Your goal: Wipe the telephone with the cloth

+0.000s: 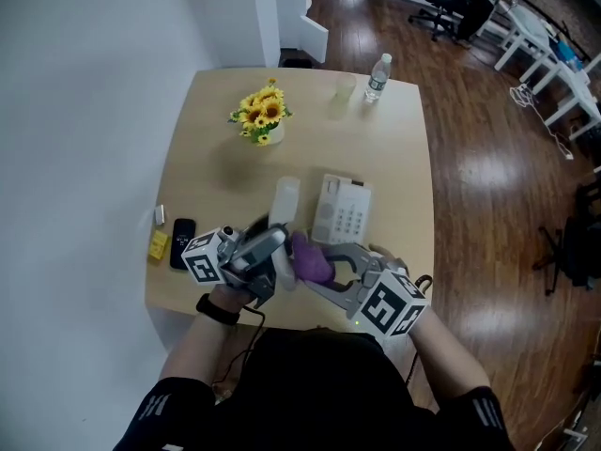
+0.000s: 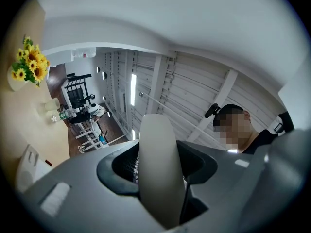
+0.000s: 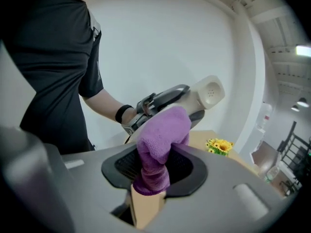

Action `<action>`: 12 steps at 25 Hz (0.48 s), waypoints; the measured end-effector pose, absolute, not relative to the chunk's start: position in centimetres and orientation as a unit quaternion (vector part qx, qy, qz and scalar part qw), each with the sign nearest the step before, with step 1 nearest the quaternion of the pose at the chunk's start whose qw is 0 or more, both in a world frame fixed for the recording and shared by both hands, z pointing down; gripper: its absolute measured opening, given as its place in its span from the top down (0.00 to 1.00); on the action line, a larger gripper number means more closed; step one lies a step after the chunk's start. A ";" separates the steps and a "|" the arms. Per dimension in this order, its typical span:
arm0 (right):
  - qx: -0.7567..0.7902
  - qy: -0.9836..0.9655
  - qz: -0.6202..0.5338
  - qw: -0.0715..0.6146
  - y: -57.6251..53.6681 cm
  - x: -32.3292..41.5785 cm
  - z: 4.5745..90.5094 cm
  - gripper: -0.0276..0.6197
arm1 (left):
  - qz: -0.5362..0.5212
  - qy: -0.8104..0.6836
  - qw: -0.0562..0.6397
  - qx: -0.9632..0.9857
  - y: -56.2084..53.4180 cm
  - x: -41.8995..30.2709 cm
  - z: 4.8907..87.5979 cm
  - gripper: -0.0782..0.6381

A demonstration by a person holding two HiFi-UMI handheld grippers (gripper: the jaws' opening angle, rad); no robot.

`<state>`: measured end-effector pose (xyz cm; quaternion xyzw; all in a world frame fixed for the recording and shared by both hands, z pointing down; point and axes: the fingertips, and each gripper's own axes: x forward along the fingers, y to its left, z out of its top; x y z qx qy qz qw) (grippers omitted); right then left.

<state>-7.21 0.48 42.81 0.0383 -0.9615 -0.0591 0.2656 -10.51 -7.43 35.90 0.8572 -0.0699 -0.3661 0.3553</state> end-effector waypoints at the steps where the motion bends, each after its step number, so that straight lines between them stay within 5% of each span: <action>1: 0.032 -0.961 -0.065 0.269 0.6 -7.6 42.9 0.76 | -0.366 -0.071 0.354 0.858 -7.4 -10.5 35.8 0.58; 12: -0.076 -0.942 -0.060 0.321 7.2 -7.5 48.3 0.76 | -0.372 -0.095 0.364 0.848 -7.5 -12.0 36.9 0.58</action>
